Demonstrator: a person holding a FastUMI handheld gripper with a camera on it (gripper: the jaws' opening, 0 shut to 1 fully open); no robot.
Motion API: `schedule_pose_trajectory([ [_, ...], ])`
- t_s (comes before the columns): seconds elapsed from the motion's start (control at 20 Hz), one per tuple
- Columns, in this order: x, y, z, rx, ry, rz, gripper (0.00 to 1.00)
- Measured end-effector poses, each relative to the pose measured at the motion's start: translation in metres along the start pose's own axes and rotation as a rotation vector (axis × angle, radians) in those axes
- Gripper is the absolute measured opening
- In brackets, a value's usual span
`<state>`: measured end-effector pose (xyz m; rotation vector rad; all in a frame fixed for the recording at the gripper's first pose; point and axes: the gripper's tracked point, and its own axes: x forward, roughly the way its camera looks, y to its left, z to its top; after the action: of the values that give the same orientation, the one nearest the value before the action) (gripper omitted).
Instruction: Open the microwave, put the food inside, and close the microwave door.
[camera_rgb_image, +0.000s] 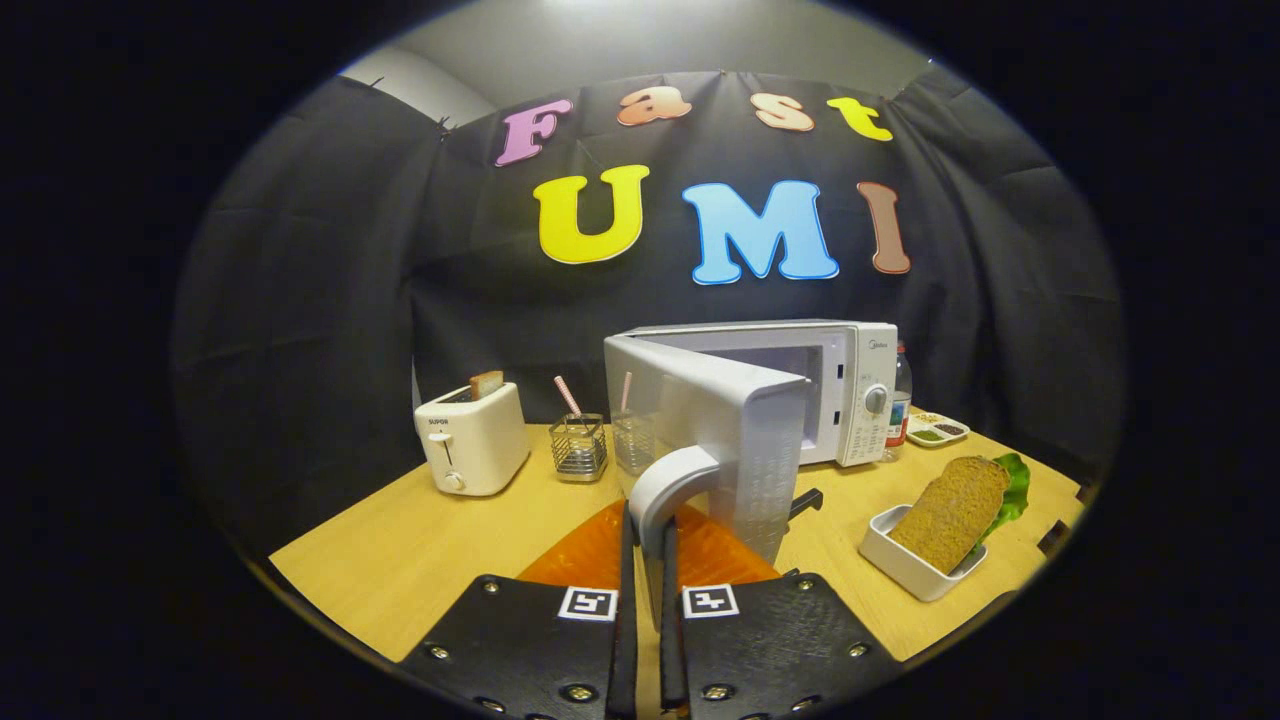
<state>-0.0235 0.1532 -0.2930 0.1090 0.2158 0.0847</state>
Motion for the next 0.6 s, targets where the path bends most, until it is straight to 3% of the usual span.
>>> schedule_pose_trajectory([
  [0.4,0.009,0.075,-0.001,-0.037,-0.095,-0.164,0.09],
  [0.6,0.015,0.092,-0.005,-0.066,-0.123,-0.2,0.09],
])
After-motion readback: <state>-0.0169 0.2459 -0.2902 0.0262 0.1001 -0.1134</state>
